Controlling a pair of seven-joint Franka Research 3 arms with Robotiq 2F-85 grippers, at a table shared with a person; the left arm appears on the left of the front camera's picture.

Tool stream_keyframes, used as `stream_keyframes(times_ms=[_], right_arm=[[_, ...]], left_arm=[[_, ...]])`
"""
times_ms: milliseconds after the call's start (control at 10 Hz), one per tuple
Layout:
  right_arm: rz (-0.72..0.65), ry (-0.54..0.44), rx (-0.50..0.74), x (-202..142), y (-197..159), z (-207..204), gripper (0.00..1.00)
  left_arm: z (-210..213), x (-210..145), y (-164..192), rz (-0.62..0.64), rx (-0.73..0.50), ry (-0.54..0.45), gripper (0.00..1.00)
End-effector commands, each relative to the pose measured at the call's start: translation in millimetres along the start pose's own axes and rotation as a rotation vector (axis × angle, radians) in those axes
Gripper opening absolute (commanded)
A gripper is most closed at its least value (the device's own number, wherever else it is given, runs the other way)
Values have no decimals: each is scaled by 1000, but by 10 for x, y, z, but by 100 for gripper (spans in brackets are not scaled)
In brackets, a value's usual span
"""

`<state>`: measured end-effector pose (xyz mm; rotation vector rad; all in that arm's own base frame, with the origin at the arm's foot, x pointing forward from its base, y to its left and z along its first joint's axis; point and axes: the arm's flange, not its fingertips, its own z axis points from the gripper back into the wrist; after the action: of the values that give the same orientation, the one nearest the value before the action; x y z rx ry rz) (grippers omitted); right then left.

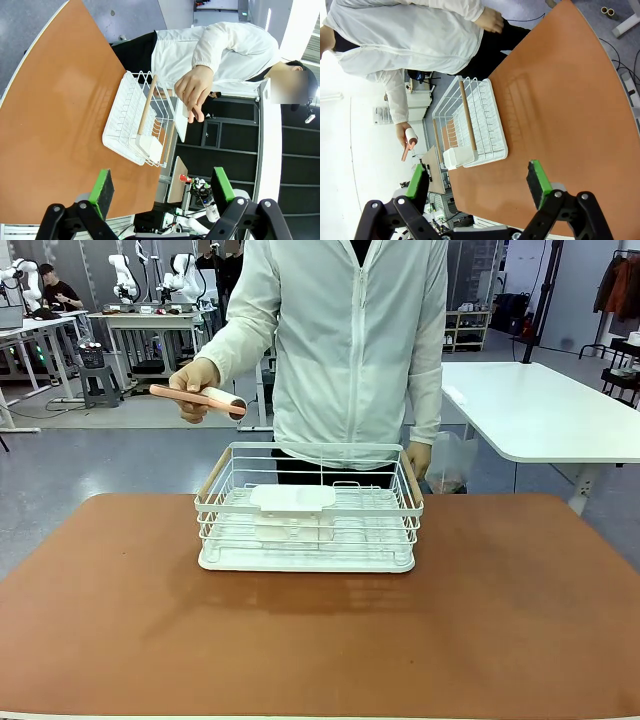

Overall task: Clean the table.
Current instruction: Pick up the Lint Roller when the human hands it over.

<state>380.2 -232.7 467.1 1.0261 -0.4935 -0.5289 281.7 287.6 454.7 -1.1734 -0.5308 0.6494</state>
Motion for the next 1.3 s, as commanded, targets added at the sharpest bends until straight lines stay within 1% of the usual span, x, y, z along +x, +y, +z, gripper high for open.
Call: stream_keyframes(times_ms=[0, 100, 200, 300, 500, 600, 700, 900, 1100, 1200], right_arm=[[11, -4, 16, -20, -2, -2, 100], [11, -4, 16, -20, -2, -2, 100], [11, -4, 16, -20, -2, -2, 100], [11, -4, 16, -20, -2, -2, 100], [11, -4, 16, -20, -2, -2, 100], [11, -4, 16, -20, -2, -2, 100], [11, -4, 16, -20, -2, -2, 100], [11, -4, 16, -20, -2, -2, 100], [11, -4, 16, -20, -2, -2, 100], [11, -4, 16, -20, -2, -2, 100]], left_arm=[[27, 12, -9, -14, -25, -1, 100], [0, 0, 0, 0, 0, 0, 100], [-94, -36, -223, 6, 10, 43, 100], [-265, -69, -493, 7, 50, 48, 100], [-844, -285, -961, 95, 166, 19, 100], [-1108, -493, -1025, 75, 205, -66, 100], [-1294, -682, -1044, 85, 205, 0, 100], [-1555, -811, -1045, 147, 200, -14, 100], [-1702, -917, -1037, 112, 201, -9, 100], [-1769, -957, -1059, 88, 180, -19, 100]])
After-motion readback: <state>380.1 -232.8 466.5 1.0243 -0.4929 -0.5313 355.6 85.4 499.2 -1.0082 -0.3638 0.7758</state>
